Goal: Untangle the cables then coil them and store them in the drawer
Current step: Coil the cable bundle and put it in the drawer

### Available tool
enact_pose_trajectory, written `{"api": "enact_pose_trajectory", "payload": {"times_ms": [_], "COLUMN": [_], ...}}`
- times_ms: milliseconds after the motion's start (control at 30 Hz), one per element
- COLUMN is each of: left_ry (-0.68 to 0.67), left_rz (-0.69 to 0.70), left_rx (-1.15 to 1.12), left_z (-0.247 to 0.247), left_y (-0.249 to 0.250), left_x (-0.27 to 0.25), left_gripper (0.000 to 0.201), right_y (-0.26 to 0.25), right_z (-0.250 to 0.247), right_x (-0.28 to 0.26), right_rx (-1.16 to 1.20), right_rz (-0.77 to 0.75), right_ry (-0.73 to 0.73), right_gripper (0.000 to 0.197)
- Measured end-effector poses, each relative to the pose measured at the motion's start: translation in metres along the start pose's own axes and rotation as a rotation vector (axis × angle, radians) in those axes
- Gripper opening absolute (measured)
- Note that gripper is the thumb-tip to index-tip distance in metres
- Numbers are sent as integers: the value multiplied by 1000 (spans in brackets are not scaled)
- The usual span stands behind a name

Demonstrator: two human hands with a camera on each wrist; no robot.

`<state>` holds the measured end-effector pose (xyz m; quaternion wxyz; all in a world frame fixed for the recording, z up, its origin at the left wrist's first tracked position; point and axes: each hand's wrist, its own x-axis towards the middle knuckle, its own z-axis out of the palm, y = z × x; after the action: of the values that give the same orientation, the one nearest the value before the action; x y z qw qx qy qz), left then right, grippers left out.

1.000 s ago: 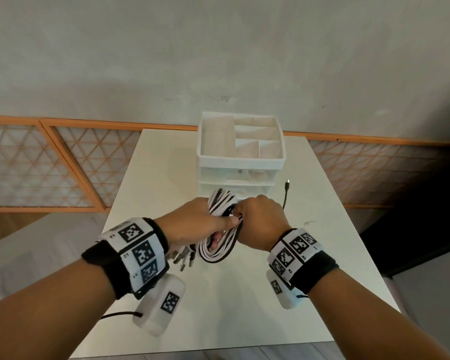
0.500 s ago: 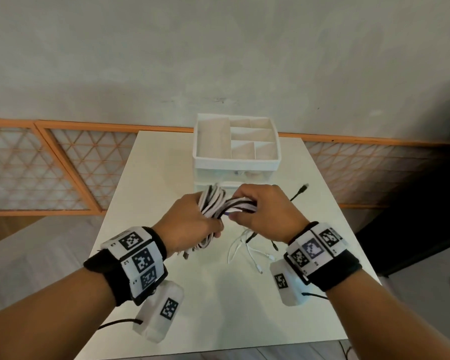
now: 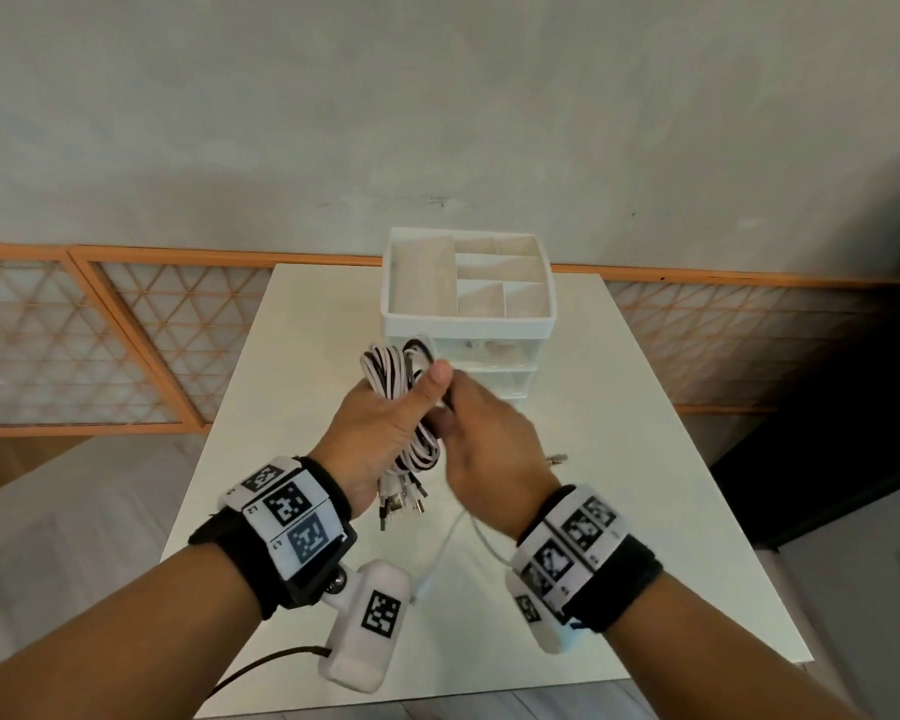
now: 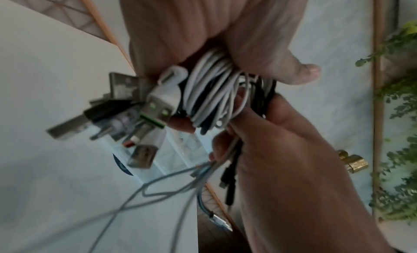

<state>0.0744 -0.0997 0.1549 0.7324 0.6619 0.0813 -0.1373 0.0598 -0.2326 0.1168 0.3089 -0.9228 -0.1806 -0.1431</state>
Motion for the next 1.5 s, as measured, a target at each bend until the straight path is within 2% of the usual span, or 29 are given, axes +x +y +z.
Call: {"api": "enact_pose_trajectory", "payload": {"times_ms": [67,133,233,333,400,533,600,633,700,767,867,933,967,1033,1133,1233,1300,1400,1500], "left_ry": [-63,-56,49,99,79,39,49,55,55,30,-76,-170,-201,-226,-160,-1,55,52,19], "left_rz": [17,50,89,72,82,95,125,145,188,232,281,323,339,363,399,364,347,346,327], "left_rx": [-53,-55,-21,-113,-119,-134,-110,-86,-1,148,425,565,590,588,598,528,456,293,136], "left_z": [2,1,-5,-10,-11,-12,-15,-17,-22,-28,-31,-29,-28,-26,-30,-40,-41,-32,-22], "left_y": [0,-2,-1,3,5,2,0,-1,-2,-2,-4,-8,-10,-13,-15,-14,-12,-6,-1], "left_x": [-4,-5,-3,-1,-1,-5,-4,-2,0,0,-6,-7,-8,-8,-6,-1,2,-2,-4], "left_gripper": [54,45,35,22,16,7,6,9,15,9,9,18,23,34,36,27,25,34,42], "right_y": [-7,-9,-3,0,0,-4,-7,-7,-6,-2,4,7,9,13,22,32,25,-8,-31], "right_z": [11,14,6,-3,-2,-2,-7,-10,-17,-26,-45,-51,-49,-39,-37,-50,-56,-45,-16], "right_x": [-5,-8,-8,-10,-10,-11,-12,-13,-12,-4,14,27,31,35,34,31,26,16,5], "right_rx": [-109,-93,174,328,354,270,342,422,593,570,279,180,126,62,86,175,308,388,287], "right_rz": [-42,-76,-136,-120,-108,-162,-158,-119,72,203,109,27,-10,-22,74,246,276,144,-13], "right_ry": [-35,-39,-37,70,107,51,41,52,78,100,-9,-155,-231,-346,-287,-218,-146,-30,76], "right_gripper": [47,57,47,43,38,32,34,36,38,48,80,88,84,58,14,23,26,29,26]}}
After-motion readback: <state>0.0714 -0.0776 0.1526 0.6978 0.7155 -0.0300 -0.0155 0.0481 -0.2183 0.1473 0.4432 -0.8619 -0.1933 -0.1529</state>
